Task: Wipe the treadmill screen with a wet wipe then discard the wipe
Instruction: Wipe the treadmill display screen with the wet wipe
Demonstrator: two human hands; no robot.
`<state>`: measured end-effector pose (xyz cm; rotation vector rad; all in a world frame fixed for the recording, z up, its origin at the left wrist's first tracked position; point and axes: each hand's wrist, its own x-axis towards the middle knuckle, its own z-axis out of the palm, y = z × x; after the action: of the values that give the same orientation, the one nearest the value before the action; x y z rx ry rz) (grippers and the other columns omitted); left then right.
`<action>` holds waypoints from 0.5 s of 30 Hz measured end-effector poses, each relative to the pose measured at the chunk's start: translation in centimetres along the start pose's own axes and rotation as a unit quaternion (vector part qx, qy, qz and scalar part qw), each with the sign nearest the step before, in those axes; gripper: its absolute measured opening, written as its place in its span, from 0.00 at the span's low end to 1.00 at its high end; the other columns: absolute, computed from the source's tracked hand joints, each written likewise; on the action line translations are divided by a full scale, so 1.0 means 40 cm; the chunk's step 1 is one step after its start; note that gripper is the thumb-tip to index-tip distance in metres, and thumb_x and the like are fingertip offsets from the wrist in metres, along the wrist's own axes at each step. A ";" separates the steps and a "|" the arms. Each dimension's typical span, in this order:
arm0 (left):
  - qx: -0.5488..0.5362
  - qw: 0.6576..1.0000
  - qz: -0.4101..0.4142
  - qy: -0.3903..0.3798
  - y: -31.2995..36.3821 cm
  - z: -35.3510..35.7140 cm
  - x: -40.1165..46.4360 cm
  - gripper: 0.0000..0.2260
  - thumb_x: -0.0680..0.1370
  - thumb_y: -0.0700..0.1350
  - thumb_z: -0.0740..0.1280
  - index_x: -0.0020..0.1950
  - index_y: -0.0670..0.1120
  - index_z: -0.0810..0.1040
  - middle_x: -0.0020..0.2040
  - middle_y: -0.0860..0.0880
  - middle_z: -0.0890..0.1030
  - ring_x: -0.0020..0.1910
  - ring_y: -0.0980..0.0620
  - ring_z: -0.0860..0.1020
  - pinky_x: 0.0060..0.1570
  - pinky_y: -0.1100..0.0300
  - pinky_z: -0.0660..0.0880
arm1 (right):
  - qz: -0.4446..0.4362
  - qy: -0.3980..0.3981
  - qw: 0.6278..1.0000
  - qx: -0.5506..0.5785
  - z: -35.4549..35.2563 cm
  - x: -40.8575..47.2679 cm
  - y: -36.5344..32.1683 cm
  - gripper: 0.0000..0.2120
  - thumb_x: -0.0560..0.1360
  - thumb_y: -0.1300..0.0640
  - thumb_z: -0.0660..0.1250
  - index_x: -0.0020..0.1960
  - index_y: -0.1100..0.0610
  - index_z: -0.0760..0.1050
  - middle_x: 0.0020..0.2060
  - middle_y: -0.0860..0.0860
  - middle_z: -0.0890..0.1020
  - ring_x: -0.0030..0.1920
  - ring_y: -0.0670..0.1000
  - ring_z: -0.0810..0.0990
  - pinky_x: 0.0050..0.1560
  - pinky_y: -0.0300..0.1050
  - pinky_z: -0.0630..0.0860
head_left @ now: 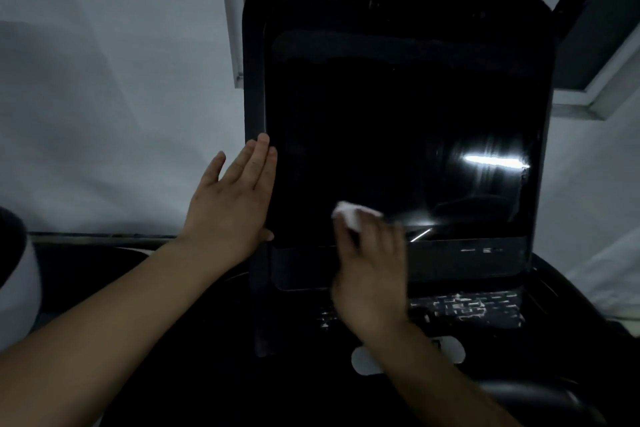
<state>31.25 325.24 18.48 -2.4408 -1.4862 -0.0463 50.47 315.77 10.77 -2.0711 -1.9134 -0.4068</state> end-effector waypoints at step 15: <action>0.000 1.000 0.000 0.007 -0.001 0.020 0.002 0.57 0.73 0.63 0.72 0.81 0.42 0.33 0.81 0.42 0.31 0.82 0.47 0.39 0.80 0.43 0.44 | 0.080 0.010 0.997 -0.020 0.010 -0.040 0.144 0.41 0.64 0.60 0.75 0.77 0.57 0.69 0.68 0.61 0.73 0.68 0.65 0.72 0.75 0.71 0.60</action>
<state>31.15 325.53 17.75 -2.4357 -1.4804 -0.0644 56.11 314.05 9.63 -2.2180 -1.7252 -0.4282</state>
